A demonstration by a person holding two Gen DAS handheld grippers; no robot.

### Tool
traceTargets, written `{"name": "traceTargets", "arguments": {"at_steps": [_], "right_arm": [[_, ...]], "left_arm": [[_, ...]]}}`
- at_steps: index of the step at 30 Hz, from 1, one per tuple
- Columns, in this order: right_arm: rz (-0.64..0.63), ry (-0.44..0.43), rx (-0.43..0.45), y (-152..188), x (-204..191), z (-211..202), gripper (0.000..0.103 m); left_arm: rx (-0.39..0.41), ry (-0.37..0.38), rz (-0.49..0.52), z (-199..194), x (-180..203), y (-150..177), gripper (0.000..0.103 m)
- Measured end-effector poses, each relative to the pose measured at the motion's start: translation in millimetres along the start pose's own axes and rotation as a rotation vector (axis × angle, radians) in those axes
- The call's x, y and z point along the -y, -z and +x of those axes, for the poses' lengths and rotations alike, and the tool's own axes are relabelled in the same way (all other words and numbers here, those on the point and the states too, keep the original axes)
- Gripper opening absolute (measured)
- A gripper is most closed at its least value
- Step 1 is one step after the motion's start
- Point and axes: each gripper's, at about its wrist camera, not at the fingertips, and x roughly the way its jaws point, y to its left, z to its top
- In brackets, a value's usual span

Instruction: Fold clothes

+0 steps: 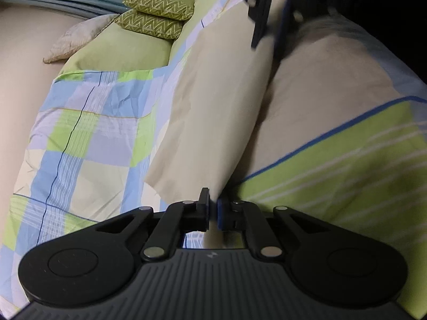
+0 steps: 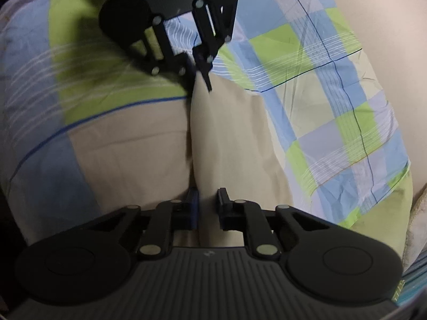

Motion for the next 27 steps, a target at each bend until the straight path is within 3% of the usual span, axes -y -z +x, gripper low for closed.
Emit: {"name": "traceTargets", "arguments": {"at_steps": [11,20,22,25,27], "right_arm": [[-0.039,0.071,-0.091,38,-4,-15,0.011],[0.02,0.031,-0.104,41,6,-18,0.007],[0.028,0.032,-0.116,43,8,-19,0.011],[0.064,0.037,-0.165,51,13,-23,0.012],[0.198,0.035,-0.164,58,30,-33,0.012]], "left_arm": [[-0.001,0.002,-0.034,1,-1,2,0.004],[0.0,0.002,-0.039,2,-3,2,0.004],[0.001,0.003,-0.056,3,-5,2,0.004],[0.015,0.025,-0.147,1,-13,4,0.004],[0.057,0.087,-0.346,-6,-32,10,0.015]]}}
